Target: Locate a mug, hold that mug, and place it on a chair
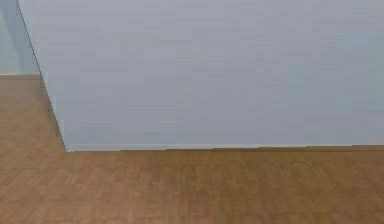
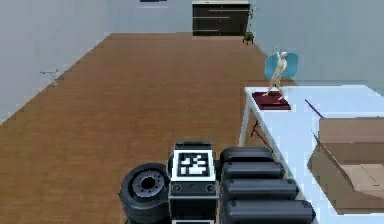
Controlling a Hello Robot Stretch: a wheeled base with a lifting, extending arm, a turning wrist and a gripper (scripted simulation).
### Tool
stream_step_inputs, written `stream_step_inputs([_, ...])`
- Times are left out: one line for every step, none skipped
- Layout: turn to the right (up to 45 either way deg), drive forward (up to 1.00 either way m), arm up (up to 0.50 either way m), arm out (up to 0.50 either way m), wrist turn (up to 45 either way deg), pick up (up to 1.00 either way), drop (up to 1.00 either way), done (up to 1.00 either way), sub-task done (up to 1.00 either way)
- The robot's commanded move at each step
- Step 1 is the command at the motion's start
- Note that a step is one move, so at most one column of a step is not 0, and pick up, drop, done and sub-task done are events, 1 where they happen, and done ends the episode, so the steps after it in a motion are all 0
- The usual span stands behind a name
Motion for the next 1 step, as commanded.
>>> stream_step_inputs([-45.0, 0.00, 0.00, 0.00, 0.0, 0.00, 0.00, 0.00, 0.00])
